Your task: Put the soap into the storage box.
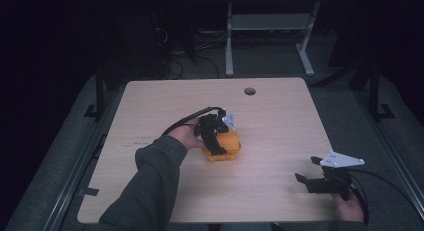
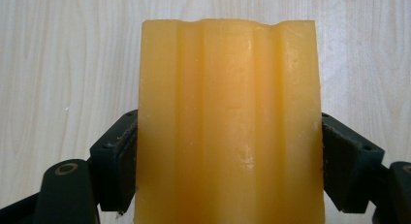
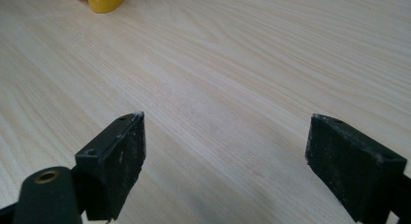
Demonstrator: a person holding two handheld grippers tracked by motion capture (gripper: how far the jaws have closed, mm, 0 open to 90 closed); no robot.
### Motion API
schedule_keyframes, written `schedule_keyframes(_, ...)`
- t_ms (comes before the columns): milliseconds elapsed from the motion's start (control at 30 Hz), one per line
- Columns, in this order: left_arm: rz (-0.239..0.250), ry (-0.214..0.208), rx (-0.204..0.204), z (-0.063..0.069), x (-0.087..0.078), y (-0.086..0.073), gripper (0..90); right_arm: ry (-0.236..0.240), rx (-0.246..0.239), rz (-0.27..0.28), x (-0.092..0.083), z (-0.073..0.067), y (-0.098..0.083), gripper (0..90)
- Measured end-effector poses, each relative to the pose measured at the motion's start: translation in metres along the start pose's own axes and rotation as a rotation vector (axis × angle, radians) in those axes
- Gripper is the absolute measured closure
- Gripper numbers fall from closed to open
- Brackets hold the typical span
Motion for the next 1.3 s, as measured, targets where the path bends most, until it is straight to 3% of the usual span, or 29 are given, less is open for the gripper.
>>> schedule_keyframes(700,-0.050,-0.018,-0.003,-0.006,0.016,-0.003,20.9,-0.001,-0.002,0.005,0.000,0.001,0.000,13.9)
schedule_keyframes(1300,-0.057,-0.035,0.005,-0.007,0.018,-0.005,20.9,-0.001,0.004,0.007,-0.001,0.001,0.000,13.9)
Point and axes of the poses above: each handheld gripper's, and its own axes: x roughly forward along the jaws, y roughly out of its top, z roughly to its right, the point moved 7 cm from there along x, roughly forward along the jaws, and after that the axes turned 13 degrees about -y, right-handed, at the moved point
